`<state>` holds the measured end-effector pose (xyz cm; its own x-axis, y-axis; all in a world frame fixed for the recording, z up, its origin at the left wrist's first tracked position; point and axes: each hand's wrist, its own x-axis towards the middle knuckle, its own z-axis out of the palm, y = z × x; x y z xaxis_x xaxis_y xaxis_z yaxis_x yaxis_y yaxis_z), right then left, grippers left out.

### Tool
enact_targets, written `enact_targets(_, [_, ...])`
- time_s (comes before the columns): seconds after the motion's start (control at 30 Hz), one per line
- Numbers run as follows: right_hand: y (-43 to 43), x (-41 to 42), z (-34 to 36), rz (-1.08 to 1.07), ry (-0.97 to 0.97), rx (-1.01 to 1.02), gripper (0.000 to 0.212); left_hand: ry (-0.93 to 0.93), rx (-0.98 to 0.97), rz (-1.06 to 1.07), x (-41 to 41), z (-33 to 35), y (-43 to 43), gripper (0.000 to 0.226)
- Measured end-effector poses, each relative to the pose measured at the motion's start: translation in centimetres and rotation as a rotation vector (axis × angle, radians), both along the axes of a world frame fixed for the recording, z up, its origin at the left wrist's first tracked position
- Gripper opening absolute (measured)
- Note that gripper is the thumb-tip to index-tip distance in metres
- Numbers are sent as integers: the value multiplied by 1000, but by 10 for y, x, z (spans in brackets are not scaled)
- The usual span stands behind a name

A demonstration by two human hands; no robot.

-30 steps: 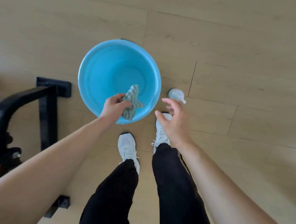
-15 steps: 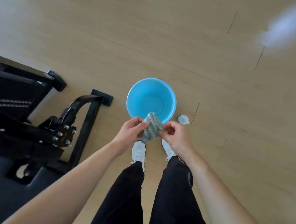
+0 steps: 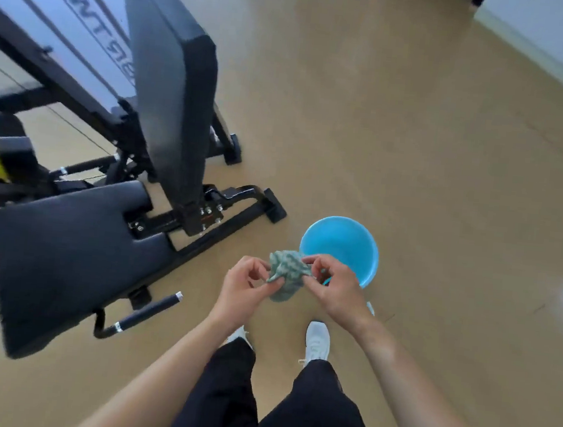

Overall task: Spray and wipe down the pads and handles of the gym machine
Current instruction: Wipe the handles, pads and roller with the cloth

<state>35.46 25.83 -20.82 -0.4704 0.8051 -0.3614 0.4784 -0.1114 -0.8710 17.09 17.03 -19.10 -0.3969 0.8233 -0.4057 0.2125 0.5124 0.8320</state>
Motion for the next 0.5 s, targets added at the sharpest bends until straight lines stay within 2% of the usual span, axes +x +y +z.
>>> enact_targets(0.1, [-5,-35,26,150,33,61,35,-55,43,184,-14,18,-48,25])
enact_targets(0.2, [-24,-80,41,310,45,44,25,-83,74,337,-38,31,-95,24])
enact_targets(0.3, [-57,-136,51,437,44,72,23,-145,149,486,-70,45,-142,20])
enact_targets(0.4, [-100,-195,62,571,49,132,25,-104,210,603,-110,53,-193,17])
enact_targets(0.5, [-151,-253,70,707,17,213,31,14,271,697,-154,61,-249,21])
